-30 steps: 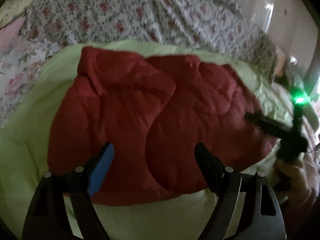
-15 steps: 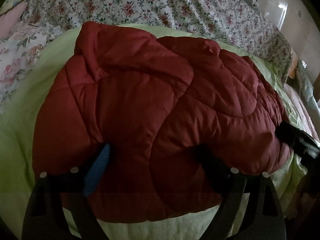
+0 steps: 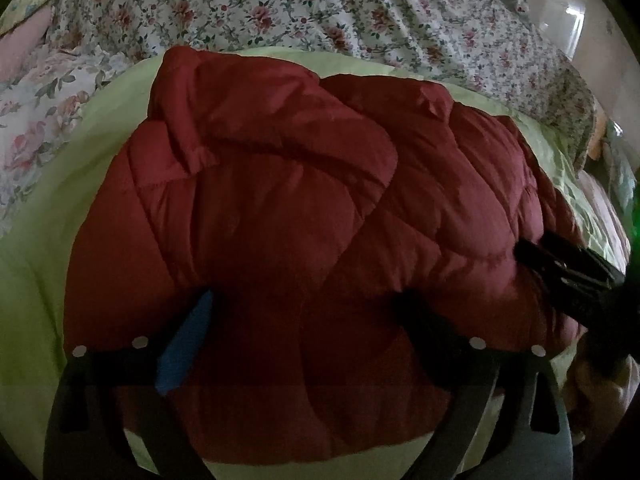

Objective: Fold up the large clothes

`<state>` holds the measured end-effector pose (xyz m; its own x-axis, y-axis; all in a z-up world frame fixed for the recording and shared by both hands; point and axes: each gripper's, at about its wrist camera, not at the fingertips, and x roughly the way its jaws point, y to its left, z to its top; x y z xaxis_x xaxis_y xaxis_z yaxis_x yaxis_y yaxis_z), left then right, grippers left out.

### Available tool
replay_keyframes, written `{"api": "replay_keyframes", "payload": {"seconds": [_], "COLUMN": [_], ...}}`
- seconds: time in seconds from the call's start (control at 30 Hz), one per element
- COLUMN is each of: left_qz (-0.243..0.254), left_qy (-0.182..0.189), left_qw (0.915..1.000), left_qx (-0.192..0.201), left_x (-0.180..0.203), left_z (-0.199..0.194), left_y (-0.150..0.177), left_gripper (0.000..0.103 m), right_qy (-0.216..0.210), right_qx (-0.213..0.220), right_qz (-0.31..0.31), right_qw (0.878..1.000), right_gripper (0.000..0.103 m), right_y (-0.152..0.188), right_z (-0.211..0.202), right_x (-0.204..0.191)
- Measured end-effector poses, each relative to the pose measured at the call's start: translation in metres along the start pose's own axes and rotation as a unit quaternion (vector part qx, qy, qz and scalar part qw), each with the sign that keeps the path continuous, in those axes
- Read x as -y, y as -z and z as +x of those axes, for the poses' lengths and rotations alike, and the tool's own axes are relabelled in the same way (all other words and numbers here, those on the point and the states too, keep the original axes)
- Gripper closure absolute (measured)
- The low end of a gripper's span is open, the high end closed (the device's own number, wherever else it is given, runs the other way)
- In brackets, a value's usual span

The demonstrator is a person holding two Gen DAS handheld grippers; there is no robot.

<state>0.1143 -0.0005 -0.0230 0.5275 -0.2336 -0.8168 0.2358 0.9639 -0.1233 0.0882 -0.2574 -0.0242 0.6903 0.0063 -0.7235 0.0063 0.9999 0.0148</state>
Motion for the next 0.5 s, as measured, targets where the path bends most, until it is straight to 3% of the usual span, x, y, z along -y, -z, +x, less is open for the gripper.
{"api": "replay_keyframes", "payload": {"seconds": [0.13,0.5], "left_qz": [-0.011,-0.024], "left_qy": [-0.01,-0.006], "left_qw": [0.9999,0.9997], "left_qx": [-0.004,-0.001], "left_x": [-0.001,-0.009], "left_z": [0.011,0.026], "left_y": [-0.01,-0.02], "left_gripper": [0.0,0.0], "right_qy": [-0.002,-0.013], "right_qx": [0.005,0.011], "right_qz": [0.005,0.015], "right_qw": [1.0,1.0], "right_gripper": [0.033,0.032], "right_y": [0.002,0.004], "right_z": [0.002,0.004], "right_x": [0.001,0.004]}}
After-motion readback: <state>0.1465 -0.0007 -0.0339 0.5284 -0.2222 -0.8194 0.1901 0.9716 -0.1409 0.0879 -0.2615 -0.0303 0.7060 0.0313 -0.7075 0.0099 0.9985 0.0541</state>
